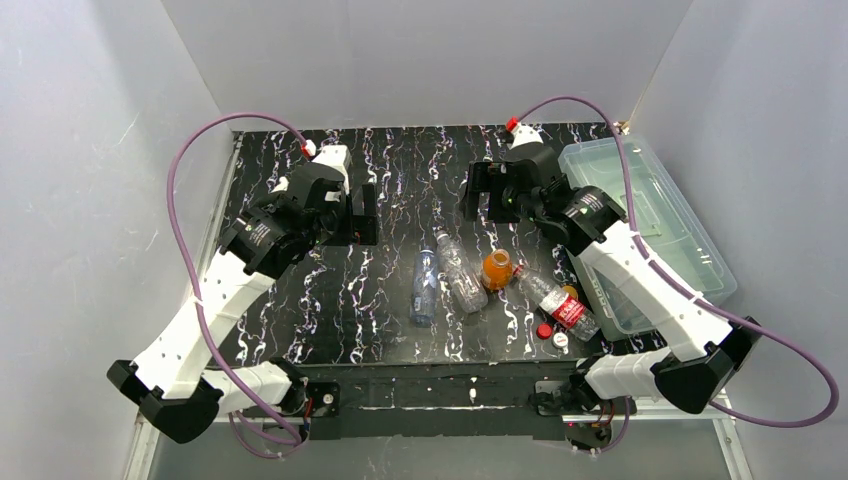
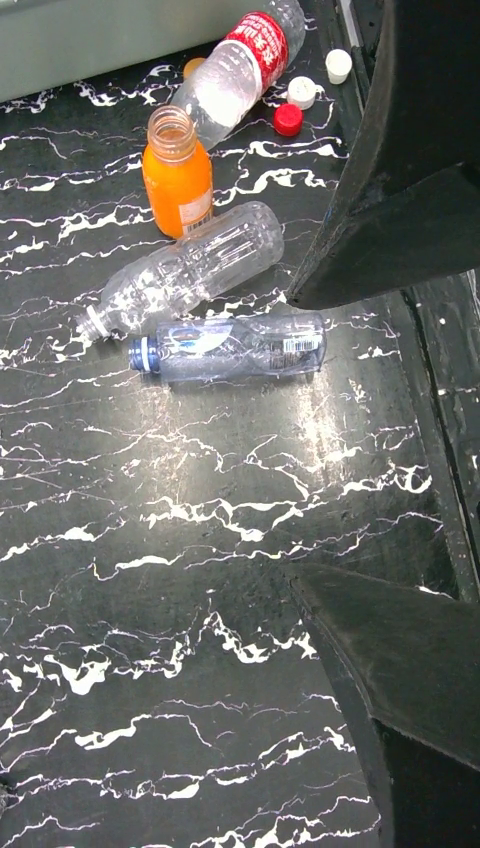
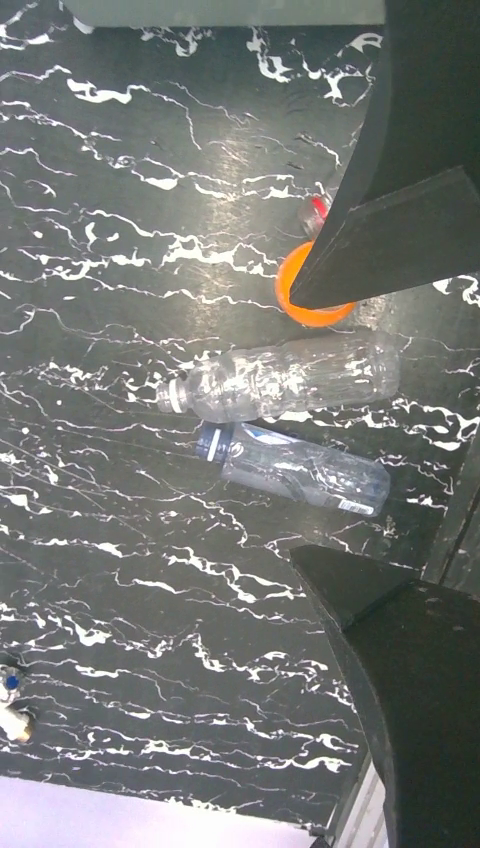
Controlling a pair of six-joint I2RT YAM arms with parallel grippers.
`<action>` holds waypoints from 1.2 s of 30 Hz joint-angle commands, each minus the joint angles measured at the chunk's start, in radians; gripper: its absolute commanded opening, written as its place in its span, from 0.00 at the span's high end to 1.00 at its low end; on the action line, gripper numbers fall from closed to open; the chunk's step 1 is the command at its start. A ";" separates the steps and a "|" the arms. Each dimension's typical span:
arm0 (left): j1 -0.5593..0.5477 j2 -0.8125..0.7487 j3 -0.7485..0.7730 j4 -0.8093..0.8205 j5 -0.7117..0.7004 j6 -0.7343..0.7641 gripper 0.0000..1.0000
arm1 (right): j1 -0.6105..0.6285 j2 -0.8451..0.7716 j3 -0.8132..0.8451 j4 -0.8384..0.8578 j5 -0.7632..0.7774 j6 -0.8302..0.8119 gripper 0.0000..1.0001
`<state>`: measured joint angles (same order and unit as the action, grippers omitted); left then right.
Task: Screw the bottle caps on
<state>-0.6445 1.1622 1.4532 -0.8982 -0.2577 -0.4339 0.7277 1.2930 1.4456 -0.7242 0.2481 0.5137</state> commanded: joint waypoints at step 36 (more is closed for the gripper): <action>-0.162 0.433 -0.327 0.429 0.145 -0.194 0.02 | -0.001 -0.041 -0.097 -0.035 0.032 -0.053 0.02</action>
<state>-0.8070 1.5482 1.0950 -0.5175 -0.0731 -0.6334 0.7277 1.2945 1.3663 -0.7376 0.2550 0.4641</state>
